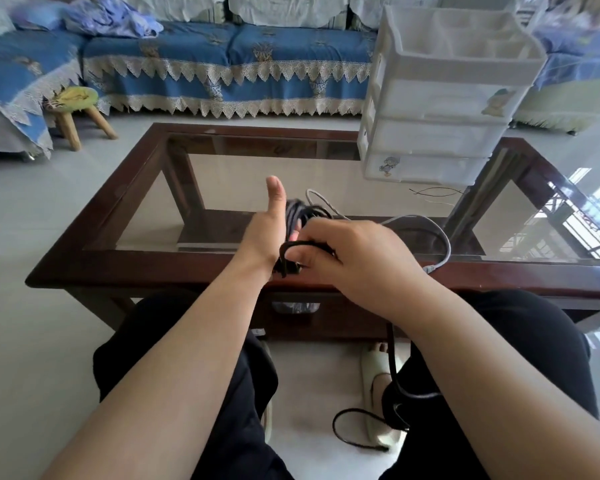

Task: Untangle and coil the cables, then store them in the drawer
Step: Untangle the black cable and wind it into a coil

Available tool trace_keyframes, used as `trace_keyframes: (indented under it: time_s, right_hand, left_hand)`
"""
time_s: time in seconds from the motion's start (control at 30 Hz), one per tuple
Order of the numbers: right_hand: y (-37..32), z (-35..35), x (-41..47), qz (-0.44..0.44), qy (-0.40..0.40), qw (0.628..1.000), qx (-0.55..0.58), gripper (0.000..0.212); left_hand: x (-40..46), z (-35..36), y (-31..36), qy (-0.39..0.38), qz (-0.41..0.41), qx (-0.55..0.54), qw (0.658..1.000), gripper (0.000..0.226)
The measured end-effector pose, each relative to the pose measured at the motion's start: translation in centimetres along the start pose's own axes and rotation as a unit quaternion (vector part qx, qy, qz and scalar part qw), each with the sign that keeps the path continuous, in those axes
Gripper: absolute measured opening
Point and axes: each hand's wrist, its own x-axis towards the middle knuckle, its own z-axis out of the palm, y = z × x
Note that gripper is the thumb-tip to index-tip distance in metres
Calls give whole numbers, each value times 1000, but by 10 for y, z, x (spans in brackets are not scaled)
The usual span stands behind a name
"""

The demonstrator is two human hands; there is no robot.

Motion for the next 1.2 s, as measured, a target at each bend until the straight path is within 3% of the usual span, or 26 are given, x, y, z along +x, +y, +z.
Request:
trace_keyframes:
  time_s: [0.1, 0.17, 0.33, 0.43, 0.5, 0.57, 0.63, 0.73, 0.8, 0.9, 0.97, 1.03, 1.2]
  right_hand:
    - [11, -1, 10, 56, 24, 998, 20, 30]
    - [23, -1, 15, 107, 43, 993, 16, 34]
    - [48, 3, 21, 197, 27, 980, -27, 62]
    - [57, 5, 23, 230, -26, 973, -12, 72]
    - [62, 6, 22, 236, -73, 965, 83, 71]
    - [70, 4, 20, 231, -109, 934, 251, 61]
    - [79, 3, 15, 214, -95, 902, 362, 47]
    - [86, 8, 6, 204, -31, 881, 426, 33]
    - [89, 16, 1, 215, 11, 886, 411, 37]
    - [95, 35, -14, 221, 67, 952, 201, 42]
    - [93, 51, -28, 234, 70, 964, 107, 40]
    - [86, 65, -40, 247, 76, 962, 91, 35]
    - [78, 83, -58, 256, 65, 957, 121, 12]
  left_hand:
    - [-8, 4, -4, -177, -51, -77, 980, 93]
    - [-9, 3, -8, -237, -28, -76, 968, 96]
    - [-13, -3, -8, -267, 27, 11, 963, 99]
    - [-14, -3, -5, -269, 90, 36, 958, 68]
    - [-12, -6, -5, -281, 116, 47, 952, 60]
    - [-8, -10, -6, -305, 125, 46, 943, 55]
    - [-5, -13, -7, -337, 138, 26, 931, 48]
    - [-2, -14, -7, -365, 146, -11, 919, 44]
    - [1, -14, -7, -378, 139, -50, 914, 47]
    - [7, -21, -6, -393, 88, -201, 893, 52]
    - [11, -26, -3, -367, 76, -301, 877, 45]
    - [12, -24, 0, -298, 56, -372, 877, 43]
    - [18, -28, 4, -23, -20, -537, 843, 47]
